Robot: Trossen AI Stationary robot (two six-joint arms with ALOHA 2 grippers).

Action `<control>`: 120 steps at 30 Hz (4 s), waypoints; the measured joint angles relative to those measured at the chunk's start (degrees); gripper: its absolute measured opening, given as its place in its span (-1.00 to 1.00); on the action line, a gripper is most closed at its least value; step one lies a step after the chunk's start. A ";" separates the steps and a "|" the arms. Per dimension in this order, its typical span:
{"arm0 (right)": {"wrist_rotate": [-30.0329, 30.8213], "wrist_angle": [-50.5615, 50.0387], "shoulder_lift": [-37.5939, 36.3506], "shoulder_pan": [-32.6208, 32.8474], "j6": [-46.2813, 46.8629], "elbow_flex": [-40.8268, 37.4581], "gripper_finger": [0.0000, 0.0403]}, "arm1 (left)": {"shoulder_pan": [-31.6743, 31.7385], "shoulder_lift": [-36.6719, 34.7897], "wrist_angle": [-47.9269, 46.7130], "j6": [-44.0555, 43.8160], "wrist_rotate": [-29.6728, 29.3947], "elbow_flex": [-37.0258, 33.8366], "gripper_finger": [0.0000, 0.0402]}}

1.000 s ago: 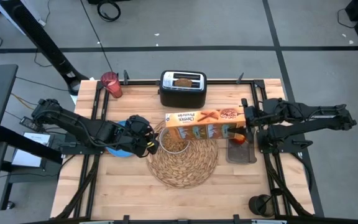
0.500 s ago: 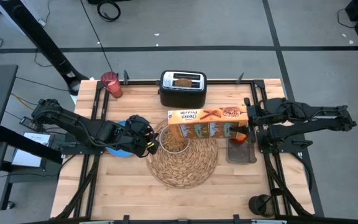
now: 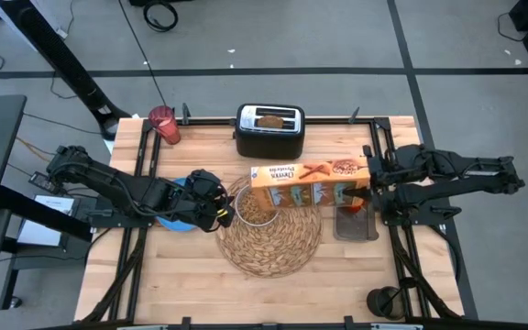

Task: Arrange a breakfast setting
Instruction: Pour the cereal from the cereal box into the bowl

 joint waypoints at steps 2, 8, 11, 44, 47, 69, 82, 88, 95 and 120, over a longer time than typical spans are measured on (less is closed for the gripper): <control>-0.70 0.20 -0.06 0.02 0.35 -0.09 0.32 | -0.01 0.00 0.24 0.02 0.00 0.00 -0.15; -0.67 0.82 0.00 0.00 -0.17 -0.07 0.21 | -0.01 0.00 0.37 -0.01 0.00 0.00 -0.15; -0.78 0.70 -0.07 -0.02 -0.28 -0.07 0.15 | 0.00 0.00 0.40 -0.01 0.00 0.00 -0.15; 0.16 3.04 -0.07 -0.08 -0.60 -0.07 0.13 | 0.61 3.10 48.10 29.53 -8.79 -17.46 -0.14; 0.16 3.38 -0.07 -0.08 -0.60 -0.07 0.13 | 2.56 3.08 52.75 36.51 -5.44 -17.51 -0.14; -0.18 4.35 1.23 -0.08 0.79 0.02 0.13 | 6.08 3.04 68.48 50.35 3.79 -17.51 -0.96; -0.79 2.74 2.72 -0.08 0.96 0.04 0.14 | 6.26 2.99 69.02 52.51 3.52 -15.35 -0.98; -0.91 1.21 3.05 -0.08 1.10 0.12 0.14 | 6.42 2.99 63.32 52.53 3.76 -12.10 -0.98; -1.07 0.05 3.06 -0.10 1.51 0.19 0.15 | 6.44 3.08 61.35 52.30 3.93 -10.60 -0.99; -2.40 -5.24 3.34 -0.08 2.44 -0.20 0.59 | 8.06 0.62 59.87 53.22 5.95 -9.11 -1.00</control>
